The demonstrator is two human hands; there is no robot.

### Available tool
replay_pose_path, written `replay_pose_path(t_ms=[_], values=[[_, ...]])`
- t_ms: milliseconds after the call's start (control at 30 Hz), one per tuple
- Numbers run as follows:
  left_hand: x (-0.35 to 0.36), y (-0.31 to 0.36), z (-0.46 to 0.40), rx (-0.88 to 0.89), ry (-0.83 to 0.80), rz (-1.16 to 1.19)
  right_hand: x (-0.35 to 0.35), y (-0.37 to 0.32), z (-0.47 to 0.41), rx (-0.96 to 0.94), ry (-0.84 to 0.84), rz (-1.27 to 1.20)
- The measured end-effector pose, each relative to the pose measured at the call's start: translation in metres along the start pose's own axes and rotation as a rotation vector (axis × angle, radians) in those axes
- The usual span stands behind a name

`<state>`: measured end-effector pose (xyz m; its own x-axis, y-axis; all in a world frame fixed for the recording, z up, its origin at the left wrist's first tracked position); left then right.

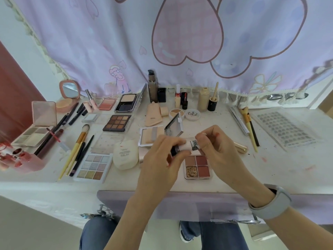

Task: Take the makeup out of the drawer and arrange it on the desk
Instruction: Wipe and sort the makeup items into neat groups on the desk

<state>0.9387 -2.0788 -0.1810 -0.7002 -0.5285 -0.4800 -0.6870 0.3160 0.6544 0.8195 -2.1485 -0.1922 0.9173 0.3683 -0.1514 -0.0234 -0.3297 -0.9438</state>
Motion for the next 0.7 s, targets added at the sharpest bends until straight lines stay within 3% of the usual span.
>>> replay_pose_path(t_ms=[100,267,433,567,700], values=[[0.000,-0.009,0.002,-0.118,0.010,0.082,0.001,0.001,0.002,-0.005,-0.041,0.013],[0.009,0.001,0.002,-0.021,-0.073,0.054,-0.006,-0.001,0.001,-0.003,-0.016,0.016],[0.017,-0.007,-0.001,-0.168,-0.164,0.139,-0.012,-0.004,0.001,-0.003,-0.026,0.001],[0.021,0.005,-0.003,-0.052,-0.159,0.083,-0.019,-0.005,0.000,-0.006,-0.027,0.000],[0.024,0.003,-0.012,-0.154,-0.216,0.215,-0.031,-0.010,-0.003,-0.038,-0.099,0.025]])
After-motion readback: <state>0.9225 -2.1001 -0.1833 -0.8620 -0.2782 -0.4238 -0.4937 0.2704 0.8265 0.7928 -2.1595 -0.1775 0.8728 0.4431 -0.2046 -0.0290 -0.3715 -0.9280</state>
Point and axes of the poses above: each hand's wrist, its own z-axis away from the middle knuckle, its own x-axis out of the palm, y = z × x, the point moved 7 cm from there along -z, towards the middle knuckle, and after that the axes turned 1 degree about -x, right-handed, at the moved point
